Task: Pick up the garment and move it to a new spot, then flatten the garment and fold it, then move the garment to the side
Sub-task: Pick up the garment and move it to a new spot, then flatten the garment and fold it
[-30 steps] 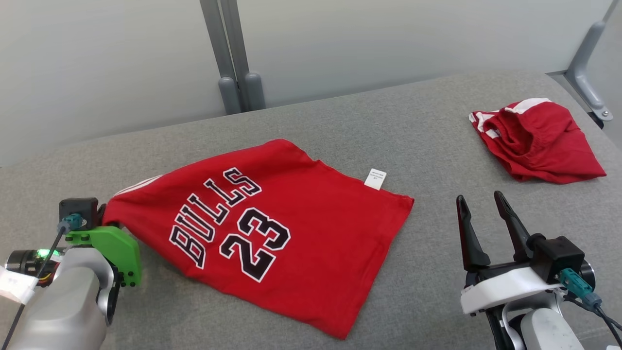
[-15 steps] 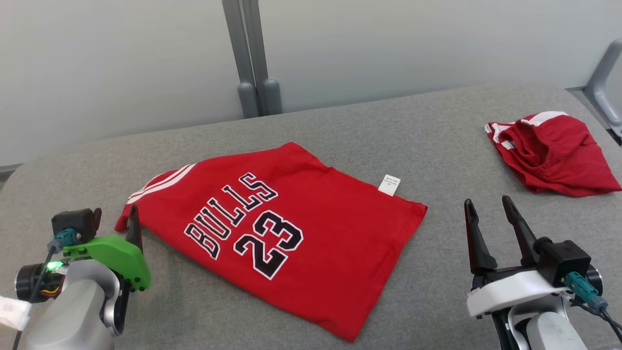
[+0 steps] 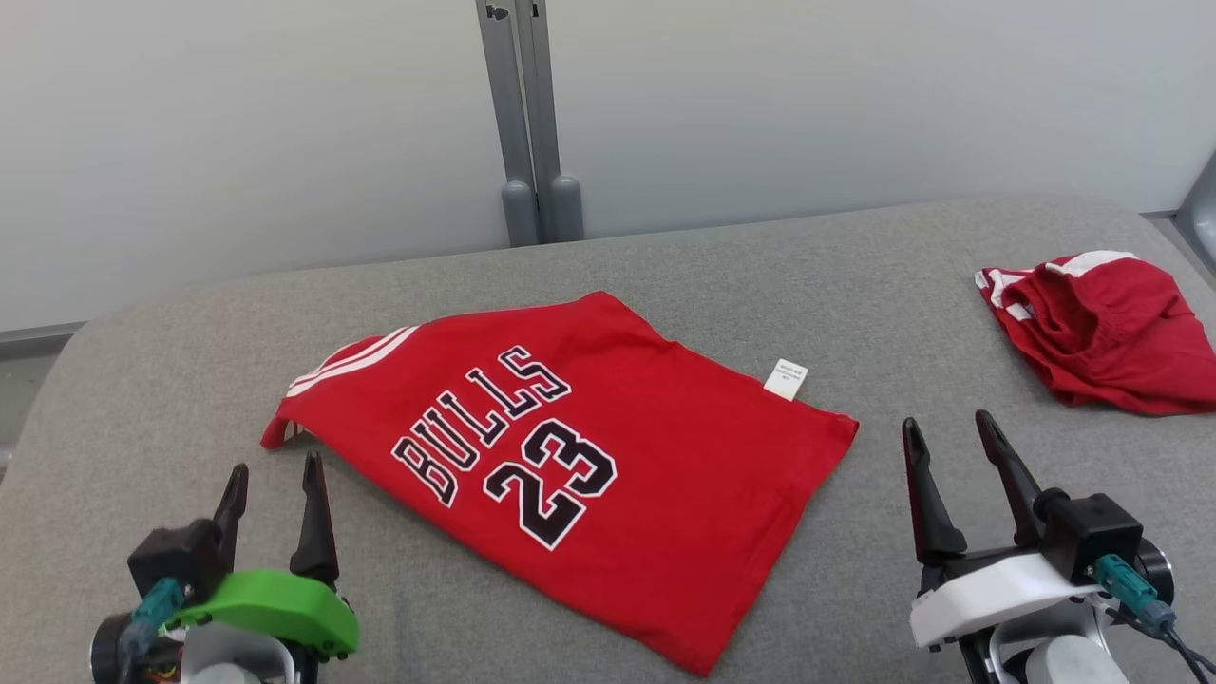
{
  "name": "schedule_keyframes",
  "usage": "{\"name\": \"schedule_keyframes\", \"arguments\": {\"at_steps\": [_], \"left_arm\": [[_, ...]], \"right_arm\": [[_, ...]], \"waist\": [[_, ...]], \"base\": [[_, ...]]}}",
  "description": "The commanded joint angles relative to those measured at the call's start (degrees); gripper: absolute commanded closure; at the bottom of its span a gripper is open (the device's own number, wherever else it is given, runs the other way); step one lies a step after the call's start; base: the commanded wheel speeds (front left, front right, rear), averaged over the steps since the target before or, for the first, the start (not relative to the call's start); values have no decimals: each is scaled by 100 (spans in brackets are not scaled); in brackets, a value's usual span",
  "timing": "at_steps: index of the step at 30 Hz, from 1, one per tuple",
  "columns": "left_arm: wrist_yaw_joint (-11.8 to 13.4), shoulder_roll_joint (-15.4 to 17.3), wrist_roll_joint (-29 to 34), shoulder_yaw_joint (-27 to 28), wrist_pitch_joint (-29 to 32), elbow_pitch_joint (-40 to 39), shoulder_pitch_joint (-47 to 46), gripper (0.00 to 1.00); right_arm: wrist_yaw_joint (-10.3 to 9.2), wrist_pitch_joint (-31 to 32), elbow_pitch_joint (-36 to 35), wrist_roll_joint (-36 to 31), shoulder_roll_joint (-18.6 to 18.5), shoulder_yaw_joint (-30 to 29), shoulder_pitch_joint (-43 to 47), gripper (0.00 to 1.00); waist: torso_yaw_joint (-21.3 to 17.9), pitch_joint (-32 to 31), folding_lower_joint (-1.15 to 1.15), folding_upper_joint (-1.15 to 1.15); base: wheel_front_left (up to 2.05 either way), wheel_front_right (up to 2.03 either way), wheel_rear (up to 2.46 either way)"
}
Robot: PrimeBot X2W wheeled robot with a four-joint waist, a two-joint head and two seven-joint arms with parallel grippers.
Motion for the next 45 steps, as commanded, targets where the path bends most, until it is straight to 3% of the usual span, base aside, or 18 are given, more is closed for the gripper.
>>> {"name": "schedule_keyframes", "arguments": {"at_steps": [1, 9, 17, 27, 45], "left_arm": [[41, -96, 141, 169, 0, -176, 247, 0], [-117, -710, 805, 904, 1, -967, 1274, 0], [-376, -1030, 1273, 1139, 1, -939, 1444, 0], [-602, -1236, 1520, 1317, 1, -789, 1382, 0], [-791, -1354, 1747, 1508, 1, -676, 1331, 0]], "right_arm": [[-2, -18, -11, 24, -11, 25, 103, 0], [-2, -18, -80, 212, -13, 141, 423, 0], [-2, -18, -9, 323, -12, 265, 501, 0], [-2, -18, 83, 268, -12, 269, 410, 0], [-2, -18, 217, 207, -13, 171, 410, 0]], "waist": [[22, -27, 0, 0], [22, -102, 0, 0], [-23, -123, 0, 0], [-45, -110, 0, 0], [45, -58, 0, 0]], "base": [[0, 0, 0], [0, 0, 0], [0, 0, 0], [0, 0, 0], [0, 0, 0]]}}
